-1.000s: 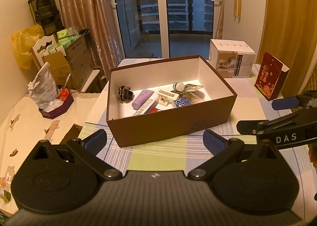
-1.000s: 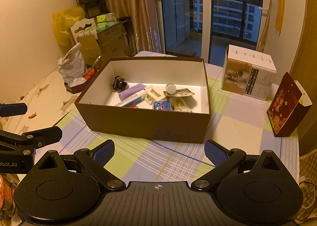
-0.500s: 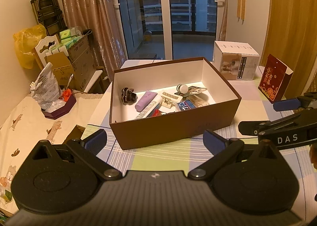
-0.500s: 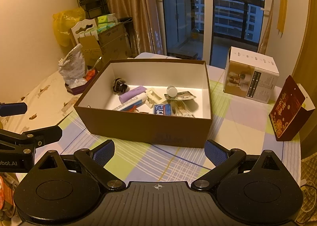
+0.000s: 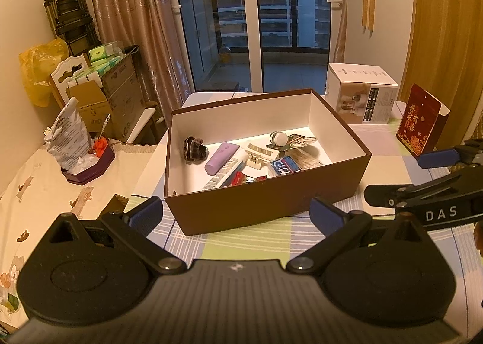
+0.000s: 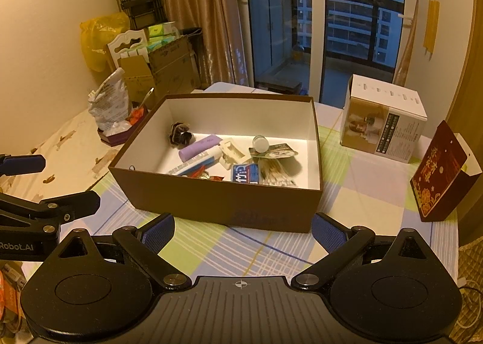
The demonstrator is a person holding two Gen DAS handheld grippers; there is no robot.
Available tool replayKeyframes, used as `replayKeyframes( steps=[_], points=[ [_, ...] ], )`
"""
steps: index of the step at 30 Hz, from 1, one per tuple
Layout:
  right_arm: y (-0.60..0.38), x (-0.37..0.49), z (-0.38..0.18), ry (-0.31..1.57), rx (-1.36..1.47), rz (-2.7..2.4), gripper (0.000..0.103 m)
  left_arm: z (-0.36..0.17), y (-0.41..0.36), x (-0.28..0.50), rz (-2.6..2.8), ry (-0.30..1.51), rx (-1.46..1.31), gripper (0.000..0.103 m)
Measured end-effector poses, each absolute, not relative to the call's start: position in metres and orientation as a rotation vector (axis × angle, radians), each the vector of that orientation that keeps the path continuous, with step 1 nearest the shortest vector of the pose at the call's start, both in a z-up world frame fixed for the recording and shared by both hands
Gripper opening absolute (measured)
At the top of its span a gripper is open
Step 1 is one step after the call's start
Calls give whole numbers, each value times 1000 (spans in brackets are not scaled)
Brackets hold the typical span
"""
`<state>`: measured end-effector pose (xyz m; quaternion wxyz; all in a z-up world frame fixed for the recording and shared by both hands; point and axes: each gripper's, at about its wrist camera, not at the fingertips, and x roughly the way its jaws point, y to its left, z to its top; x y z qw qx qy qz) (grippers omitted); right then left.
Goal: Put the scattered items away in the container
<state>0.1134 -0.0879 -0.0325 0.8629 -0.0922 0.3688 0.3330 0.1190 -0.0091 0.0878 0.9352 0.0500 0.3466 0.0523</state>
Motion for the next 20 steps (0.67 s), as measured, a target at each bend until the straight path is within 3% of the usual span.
replayKeyframes(
  steps=[20],
  points=[
    [-82,117,-36,770,-220,709,102,82,-1,124,163,713,96,102]
  ],
)
